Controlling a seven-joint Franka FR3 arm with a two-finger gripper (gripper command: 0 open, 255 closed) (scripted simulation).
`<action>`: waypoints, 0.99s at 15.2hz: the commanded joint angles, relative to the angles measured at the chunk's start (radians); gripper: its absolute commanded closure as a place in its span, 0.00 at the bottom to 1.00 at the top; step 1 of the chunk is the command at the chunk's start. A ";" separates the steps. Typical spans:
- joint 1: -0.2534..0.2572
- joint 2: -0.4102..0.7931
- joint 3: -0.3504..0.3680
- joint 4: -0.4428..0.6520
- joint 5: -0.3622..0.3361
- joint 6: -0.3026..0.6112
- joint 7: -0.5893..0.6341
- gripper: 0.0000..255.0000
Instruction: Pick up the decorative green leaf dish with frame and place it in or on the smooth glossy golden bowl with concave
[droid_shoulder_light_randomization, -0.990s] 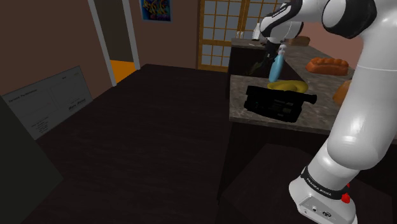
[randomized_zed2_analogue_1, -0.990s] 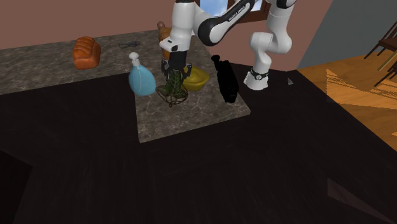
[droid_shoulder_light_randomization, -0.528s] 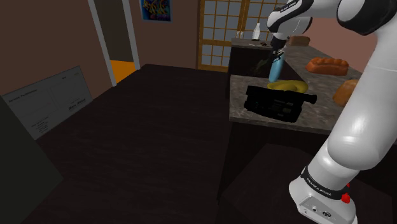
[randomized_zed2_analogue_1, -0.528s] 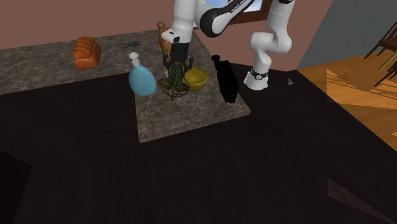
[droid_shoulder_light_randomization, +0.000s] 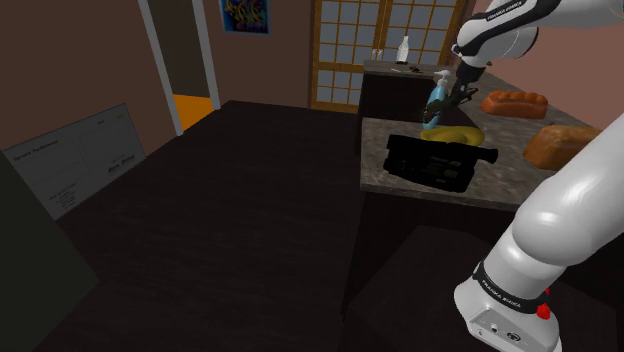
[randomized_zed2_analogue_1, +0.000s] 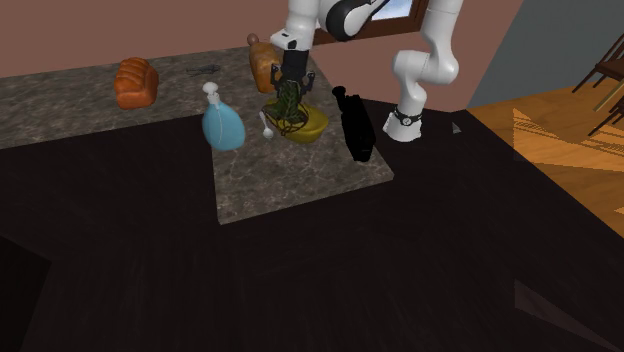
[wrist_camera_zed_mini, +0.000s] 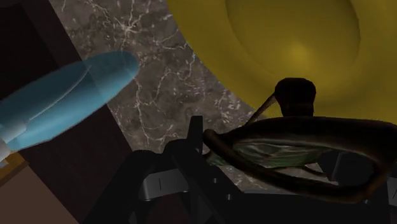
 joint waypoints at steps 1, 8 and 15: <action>-0.027 -0.068 0.001 -0.064 -0.051 0.009 0.000 1.00; -0.100 -0.184 -0.010 -0.188 -0.134 0.036 -0.023 1.00; -0.087 -0.140 -0.047 -0.250 -0.118 0.139 -0.043 1.00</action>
